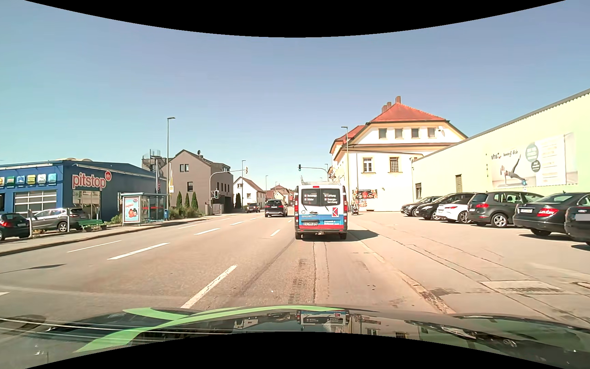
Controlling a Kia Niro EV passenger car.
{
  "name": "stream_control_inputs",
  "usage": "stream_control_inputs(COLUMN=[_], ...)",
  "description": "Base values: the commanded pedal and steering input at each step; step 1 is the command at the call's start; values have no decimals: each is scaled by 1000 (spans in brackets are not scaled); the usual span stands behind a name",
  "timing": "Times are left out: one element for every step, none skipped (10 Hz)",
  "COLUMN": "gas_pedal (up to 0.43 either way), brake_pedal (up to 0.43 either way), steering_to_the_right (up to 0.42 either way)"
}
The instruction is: Follow the waypoints while adhering to traffic rules and regulations
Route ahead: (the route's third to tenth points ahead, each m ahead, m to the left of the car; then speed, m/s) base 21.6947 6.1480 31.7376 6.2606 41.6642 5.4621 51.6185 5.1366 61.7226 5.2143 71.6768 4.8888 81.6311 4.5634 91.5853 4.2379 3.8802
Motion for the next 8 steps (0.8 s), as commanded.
stream_control_inputs(gas_pedal=[209,220,220,220,220,220,220,220], brake_pedal=[0,0,0,0,0,0,0,0], steering_to_the_right=[-6,-6,-7,-6,-6,-6,-6,-6])
